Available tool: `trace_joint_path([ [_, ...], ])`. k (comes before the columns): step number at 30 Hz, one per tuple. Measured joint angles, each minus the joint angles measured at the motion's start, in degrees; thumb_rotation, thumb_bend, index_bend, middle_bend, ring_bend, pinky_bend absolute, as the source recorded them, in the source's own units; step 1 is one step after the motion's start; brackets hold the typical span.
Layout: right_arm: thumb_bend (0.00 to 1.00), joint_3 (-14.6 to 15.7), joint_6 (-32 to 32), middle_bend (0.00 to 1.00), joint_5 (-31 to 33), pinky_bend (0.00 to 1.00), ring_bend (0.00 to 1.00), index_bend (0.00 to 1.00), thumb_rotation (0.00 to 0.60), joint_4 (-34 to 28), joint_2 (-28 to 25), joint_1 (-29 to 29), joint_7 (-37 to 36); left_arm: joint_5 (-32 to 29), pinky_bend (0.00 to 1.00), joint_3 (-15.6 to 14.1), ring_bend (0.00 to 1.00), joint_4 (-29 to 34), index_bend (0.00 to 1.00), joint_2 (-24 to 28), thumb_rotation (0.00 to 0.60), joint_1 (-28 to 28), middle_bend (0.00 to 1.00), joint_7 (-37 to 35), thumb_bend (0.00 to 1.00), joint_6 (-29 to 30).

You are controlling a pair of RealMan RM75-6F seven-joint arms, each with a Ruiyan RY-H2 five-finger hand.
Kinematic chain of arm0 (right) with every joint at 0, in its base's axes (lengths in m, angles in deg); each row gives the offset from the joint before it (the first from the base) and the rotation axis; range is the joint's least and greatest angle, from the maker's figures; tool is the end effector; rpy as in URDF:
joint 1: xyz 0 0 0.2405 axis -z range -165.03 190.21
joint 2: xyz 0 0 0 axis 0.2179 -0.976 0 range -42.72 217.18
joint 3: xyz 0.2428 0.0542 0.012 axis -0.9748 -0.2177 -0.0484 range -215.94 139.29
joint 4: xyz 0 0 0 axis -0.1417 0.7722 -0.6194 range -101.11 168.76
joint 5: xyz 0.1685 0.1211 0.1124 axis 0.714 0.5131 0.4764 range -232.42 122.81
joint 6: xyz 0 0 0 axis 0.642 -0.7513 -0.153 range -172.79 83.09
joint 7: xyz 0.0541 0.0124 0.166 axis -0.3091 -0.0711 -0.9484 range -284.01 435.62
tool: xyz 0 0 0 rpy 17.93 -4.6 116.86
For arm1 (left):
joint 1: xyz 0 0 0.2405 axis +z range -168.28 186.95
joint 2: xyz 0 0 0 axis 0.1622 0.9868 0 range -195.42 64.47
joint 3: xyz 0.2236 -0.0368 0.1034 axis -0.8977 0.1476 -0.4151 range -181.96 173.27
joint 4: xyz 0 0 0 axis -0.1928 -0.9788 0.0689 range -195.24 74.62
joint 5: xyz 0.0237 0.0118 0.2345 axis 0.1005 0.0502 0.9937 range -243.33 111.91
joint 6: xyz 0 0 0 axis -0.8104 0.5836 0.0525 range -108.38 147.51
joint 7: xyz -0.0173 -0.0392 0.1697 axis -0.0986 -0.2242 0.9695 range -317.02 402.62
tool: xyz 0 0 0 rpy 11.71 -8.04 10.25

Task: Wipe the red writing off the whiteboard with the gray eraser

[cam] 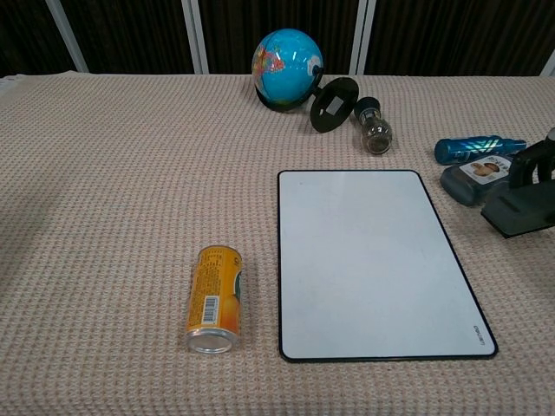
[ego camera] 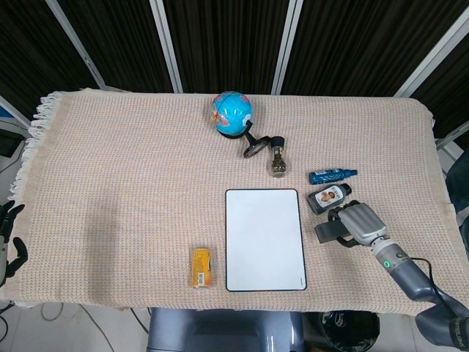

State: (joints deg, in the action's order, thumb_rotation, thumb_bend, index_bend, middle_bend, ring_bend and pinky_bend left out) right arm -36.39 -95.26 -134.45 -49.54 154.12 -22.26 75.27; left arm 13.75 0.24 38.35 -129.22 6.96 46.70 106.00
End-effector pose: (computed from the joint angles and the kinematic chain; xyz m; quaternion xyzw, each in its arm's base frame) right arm -0.2790 -0.3417 0.0446 0.7806 -0.3803 0.2451 0.4313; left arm -0.3138 0.2042 0.1380 -0.5374 -0.4219 -0.3804 0.6233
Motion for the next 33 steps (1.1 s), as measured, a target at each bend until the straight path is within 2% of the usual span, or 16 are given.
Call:
trace_joint_path([
  [6, 0.4, 0.2, 0.3, 0.43, 1.0, 0.28, 0.38, 0.51, 0.6, 6.9, 3.7, 1.4, -2.1, -0.1, 0.0, 0.0, 0.0, 0.1, 0.12, -0.1, 0.6, 0.0, 0.04, 0.3, 0.75, 0.1],
  [8, 0.36, 0.1, 0.4, 0.41, 1.5, 0.27, 0.38, 0.48, 0.6, 8.9, 5.1, 1.8, -2.8, -0.2, 0.0, 0.1, 0.0, 0.1, 0.12, -0.1, 0.6, 0.0, 0.04, 0.3, 0.75, 0.1],
  [11, 0.23, -0.2, 0.8, 0.33, 2.3, 0.26, 0.34, 0.33, 0.6, 11.3, 6.6, 2.2, -3.4, -0.2, 0.0, 0.1, 0.0, 0.1, 0.12, 0.0, 0.6, 0.0, 0.04, 0.3, 0.75, 0.0],
  [13, 0.14, -0.3, 1.4, 0.22, 2.7, 0.23, 0.25, 0.16, 0.6, 12.1, 7.2, 2.4, -3.7, -0.3, 0.0, 0.1, 0.0, 0.0, 0.12, 0.0, 0.6, 0.0, 0.04, 0.2, 0.75, 0.0],
  [15, 0.1, -0.3, 2.3, 0.12, 3.0, 0.21, 0.16, 0.07, 0.6, 12.3, 7.4, 2.4, -3.8, -0.3, 0.0, 0.1, 0.0, 0.0, 0.12, 0.0, 0.6, 0.0, 0.04, 0.1, 0.75, -0.1],
  [17, 0.09, -0.3, 3.1, 0.05, 3.4, 0.2, 0.09, 0.02, 0.6, 11.8, 7.1, 2.4, -3.9, -0.3, 0.0, 0.1, 0.0, 0.0, 0.12, 0.0, 0.6, 0.0, 0.04, 0.1, 0.75, -0.1],
  [20, 0.08, -0.7, 3.3, 0.0, 3.9, 0.18, 0.05, 0.0, 0.6, 10.2, 6.2, 2.4, -4.0, -0.3, 0.0, 0.1, 0.0, 0.1, 0.12, 0.1, 0.6, 0.0, 0.04, 0.0, 0.75, -0.1],
  [28, 0.07, -1.7, 3.5, 0.0, 5.1, 0.17, 0.02, 0.0, 0.6, 2.6, 0.1, 2.3, -3.3, -0.3, 0.0, 0.1, 0.0, 0.0, 0.12, 0.0, 0.6, 0.0, 0.04, 0.1, 0.75, -0.1],
  [33, 0.07, -2.3, -0.2, 0.0, 4.9, 0.17, 0.02, 0.0, 0.6, -3.0, -3.7, 3.5, -1.4, -0.1, 0.0, 0.0, 0.0, 0.1, 0.12, 0.0, 0.6, 0.1, 0.04, 0.2, 0.75, 0.1],
])
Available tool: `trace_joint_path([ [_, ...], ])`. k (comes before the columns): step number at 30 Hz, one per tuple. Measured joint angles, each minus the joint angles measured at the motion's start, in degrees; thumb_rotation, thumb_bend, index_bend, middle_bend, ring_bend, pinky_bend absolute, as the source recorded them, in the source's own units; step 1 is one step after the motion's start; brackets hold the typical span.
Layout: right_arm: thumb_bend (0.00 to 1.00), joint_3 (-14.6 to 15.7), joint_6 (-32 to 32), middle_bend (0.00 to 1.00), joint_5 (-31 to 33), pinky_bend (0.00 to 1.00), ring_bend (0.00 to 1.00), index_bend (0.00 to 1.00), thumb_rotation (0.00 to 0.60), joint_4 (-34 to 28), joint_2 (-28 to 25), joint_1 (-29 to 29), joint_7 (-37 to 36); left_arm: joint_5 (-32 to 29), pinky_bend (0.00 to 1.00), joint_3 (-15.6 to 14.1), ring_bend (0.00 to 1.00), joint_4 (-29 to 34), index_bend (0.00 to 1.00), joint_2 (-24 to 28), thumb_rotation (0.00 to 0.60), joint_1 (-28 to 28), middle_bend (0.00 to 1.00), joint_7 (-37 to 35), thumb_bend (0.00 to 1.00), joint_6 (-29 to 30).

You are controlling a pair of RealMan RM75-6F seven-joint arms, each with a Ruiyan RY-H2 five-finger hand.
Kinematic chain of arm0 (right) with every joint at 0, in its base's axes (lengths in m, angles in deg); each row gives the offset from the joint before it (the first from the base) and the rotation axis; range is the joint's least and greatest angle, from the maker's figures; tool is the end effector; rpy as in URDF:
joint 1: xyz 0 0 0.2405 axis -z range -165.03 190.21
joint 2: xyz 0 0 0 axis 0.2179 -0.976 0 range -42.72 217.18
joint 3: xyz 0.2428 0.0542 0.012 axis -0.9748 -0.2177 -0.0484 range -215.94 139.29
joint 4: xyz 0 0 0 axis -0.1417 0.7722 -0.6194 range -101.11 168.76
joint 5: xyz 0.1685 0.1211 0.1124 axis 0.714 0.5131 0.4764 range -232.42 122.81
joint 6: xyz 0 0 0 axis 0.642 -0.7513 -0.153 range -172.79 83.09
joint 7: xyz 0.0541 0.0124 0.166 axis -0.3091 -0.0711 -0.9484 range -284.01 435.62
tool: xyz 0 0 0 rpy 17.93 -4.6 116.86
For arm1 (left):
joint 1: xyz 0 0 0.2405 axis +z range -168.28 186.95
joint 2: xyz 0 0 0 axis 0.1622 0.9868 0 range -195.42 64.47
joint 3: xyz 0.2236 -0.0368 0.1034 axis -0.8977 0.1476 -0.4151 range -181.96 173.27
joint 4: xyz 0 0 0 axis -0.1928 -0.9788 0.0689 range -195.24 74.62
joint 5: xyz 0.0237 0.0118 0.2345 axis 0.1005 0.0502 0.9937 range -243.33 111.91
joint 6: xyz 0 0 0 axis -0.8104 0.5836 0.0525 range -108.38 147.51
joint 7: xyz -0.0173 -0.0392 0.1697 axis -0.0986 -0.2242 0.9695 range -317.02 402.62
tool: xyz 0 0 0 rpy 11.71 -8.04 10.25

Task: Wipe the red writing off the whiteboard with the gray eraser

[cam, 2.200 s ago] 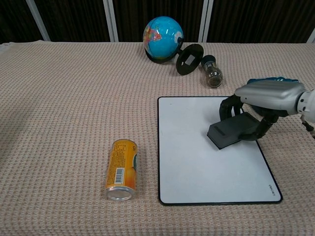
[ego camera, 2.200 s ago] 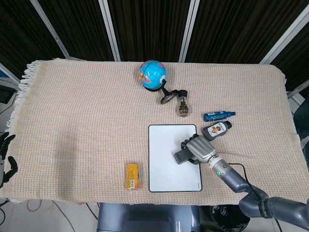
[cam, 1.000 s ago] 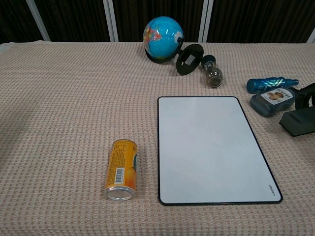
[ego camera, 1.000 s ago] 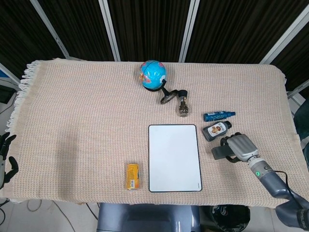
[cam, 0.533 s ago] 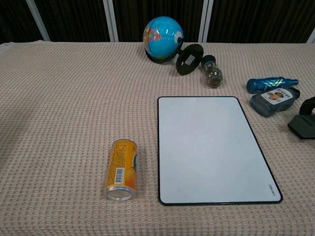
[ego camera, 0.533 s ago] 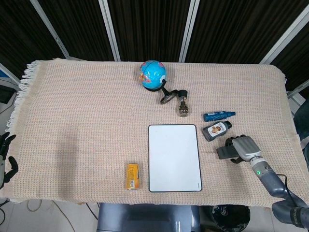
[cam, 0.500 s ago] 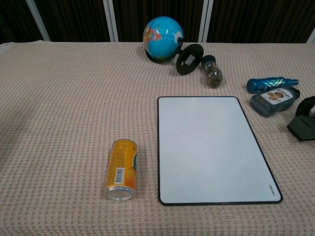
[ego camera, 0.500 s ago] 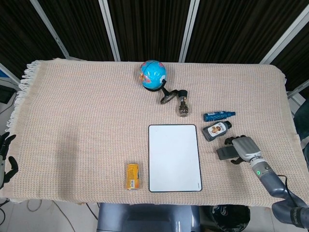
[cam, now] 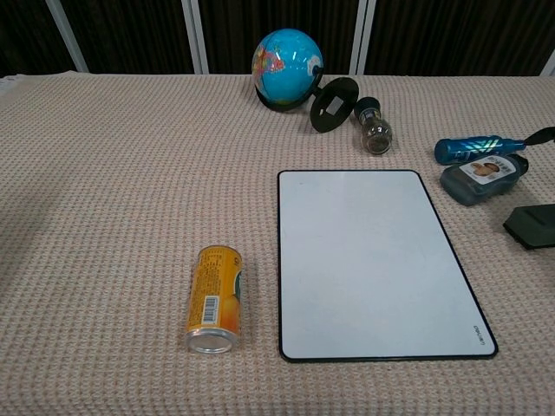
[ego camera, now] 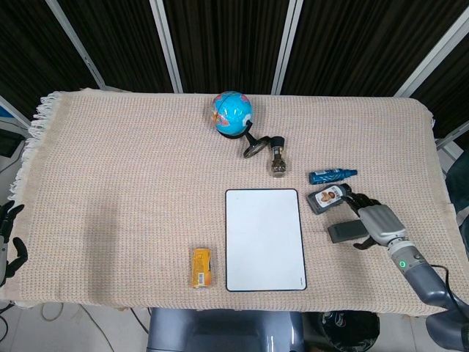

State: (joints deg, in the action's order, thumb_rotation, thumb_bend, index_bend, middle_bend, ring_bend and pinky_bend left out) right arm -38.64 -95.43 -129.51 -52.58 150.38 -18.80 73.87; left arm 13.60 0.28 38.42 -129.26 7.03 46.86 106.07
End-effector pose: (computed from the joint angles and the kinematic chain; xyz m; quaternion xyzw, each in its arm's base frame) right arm -0.2969 -0.3361 0.0725 0.7306 -0.4319 0.2521 0.4650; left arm -0.3140 0.2039 0.1381 -0.5362 -0.4221 -0.3797 0.6246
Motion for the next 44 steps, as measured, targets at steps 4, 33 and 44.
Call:
trace_joint_path([
  [4, 0.07, -0.1, -6.5, 0.0, -1.2, 0.17, 0.02, 0.0, 0.6, -3.9, -1.6, 2.6, 2.1, 0.1, 0.0, 0.0, 0.0, 0.0, 0.12, -0.1, 0.6, 0.0, 0.04, 0.2, 0.75, 0.0],
  [33, 0.07, -1.1, -38.0, 0.0, -7.3, 0.16, 0.0, 0.0, 0.6, -2.3, 6.8, 22.9, 10.8, 1.0, 0.0, -0.2, 0.0, -0.2, 0.12, 0.2, 0.6, 0.2, 0.04, -0.5, 0.75, 0.6],
  [44, 0.07, -3.5, -35.4, 0.0, -4.8, 0.16, 0.01, 0.0, 0.6, -1.9, 6.0, 23.5, 5.7, 1.7, 0.0, -0.6, 0.0, -0.3, 0.12, -0.1, 0.6, 0.2, 0.04, 0.1, 0.75, 0.5],
])
